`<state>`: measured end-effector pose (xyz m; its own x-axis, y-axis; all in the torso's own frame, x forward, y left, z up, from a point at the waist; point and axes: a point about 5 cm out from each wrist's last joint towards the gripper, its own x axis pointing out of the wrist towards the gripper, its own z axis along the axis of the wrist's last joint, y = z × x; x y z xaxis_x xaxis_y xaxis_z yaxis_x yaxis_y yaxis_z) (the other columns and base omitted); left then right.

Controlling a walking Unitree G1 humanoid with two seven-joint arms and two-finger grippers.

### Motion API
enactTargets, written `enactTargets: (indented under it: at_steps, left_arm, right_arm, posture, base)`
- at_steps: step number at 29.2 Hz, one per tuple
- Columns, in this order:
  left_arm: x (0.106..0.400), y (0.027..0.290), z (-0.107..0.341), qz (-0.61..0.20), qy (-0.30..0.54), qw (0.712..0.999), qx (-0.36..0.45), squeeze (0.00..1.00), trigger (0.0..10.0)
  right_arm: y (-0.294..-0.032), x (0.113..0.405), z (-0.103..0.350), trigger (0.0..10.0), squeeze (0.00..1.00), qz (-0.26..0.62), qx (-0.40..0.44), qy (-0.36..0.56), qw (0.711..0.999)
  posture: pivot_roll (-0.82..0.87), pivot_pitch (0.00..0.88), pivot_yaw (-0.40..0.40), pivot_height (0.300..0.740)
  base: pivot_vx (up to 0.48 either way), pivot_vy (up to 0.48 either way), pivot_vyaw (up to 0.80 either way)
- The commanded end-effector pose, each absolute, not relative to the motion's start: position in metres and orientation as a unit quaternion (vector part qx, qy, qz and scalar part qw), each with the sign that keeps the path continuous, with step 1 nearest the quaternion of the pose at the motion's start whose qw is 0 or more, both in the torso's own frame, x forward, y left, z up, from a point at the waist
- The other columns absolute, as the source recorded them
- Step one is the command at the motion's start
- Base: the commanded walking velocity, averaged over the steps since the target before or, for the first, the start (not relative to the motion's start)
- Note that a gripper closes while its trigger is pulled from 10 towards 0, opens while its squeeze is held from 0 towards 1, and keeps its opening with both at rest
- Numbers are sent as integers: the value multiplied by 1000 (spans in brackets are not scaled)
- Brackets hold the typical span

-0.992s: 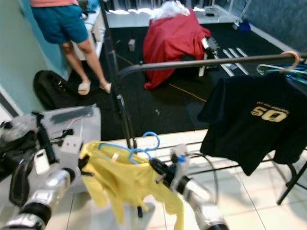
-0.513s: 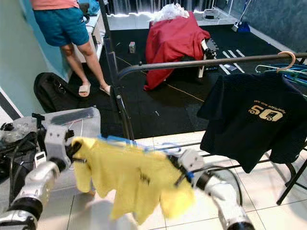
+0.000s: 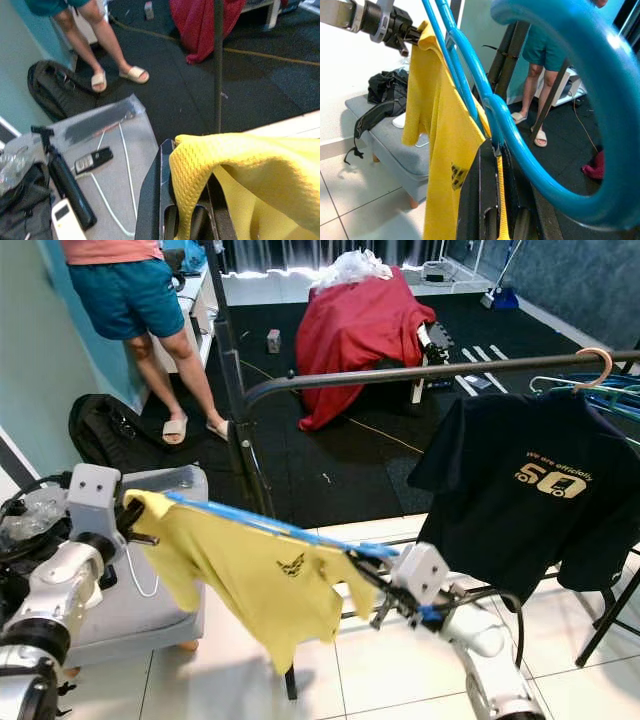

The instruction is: Hang hanger

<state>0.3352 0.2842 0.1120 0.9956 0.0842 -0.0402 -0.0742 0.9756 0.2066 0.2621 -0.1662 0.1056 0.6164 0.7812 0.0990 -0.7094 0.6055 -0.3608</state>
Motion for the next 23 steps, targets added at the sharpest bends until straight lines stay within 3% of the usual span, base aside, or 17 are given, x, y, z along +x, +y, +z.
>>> enactTargets:
  at_steps: [1,3,7,10,12,13,14,15,23]
  left_arm:
    - [323,335,127,170,29,980,99,0,0]
    - [322,337,127,175,32,980,93,0,0]
    - [329,311,115,89,43,992,73,0,0]
    - [329,275,97,-2,46,998,39,0,0]
    - [329,275,97,-2,46,998,39,0,0]
    - [327,257,89,-48,45,997,28,0,0]
    - [327,257,89,-48,45,997,28,0,0]
    - [321,225,78,-123,39,991,28,0,0]
    - [316,208,76,-145,24,988,55,0,0]
  right_arm:
    - [-194,260,104,10000,0,372,-149,-118,908]
    - [-195,260,104,10000,0,370,-149,-120,909]
    - [-188,265,110,10000,0,353,-129,-139,916]
    - [-174,270,119,10000,0,343,-102,-163,919]
    - [-174,270,119,10000,0,343,-102,-163,919]
    - [-165,272,124,10000,0,347,-92,-171,918]
    - [-165,272,124,10000,0,347,-92,-171,918]
    - [-144,280,137,10000,0,363,-73,-183,911]
    - [-111,286,152,10000,0,419,-51,-184,888]
  posture:
    - [-72,67,33,740]
    - [-72,67,33,740]
    - [-70,68,36,740]
    - [-73,69,34,740]
    - [-73,69,34,740]
    - [-74,72,32,740]
    - [-74,72,32,740]
    - [-73,75,33,740]
    - [-71,75,33,740]
  base:
    - [0,0,0]
    - [0,0,0]
    - [0,0,0]
    - [0,0,0]
    - [0,0,0]
    - [0,0,0]
    - [0,0,0]
    - [0,0,0]
    - [0,0,0]
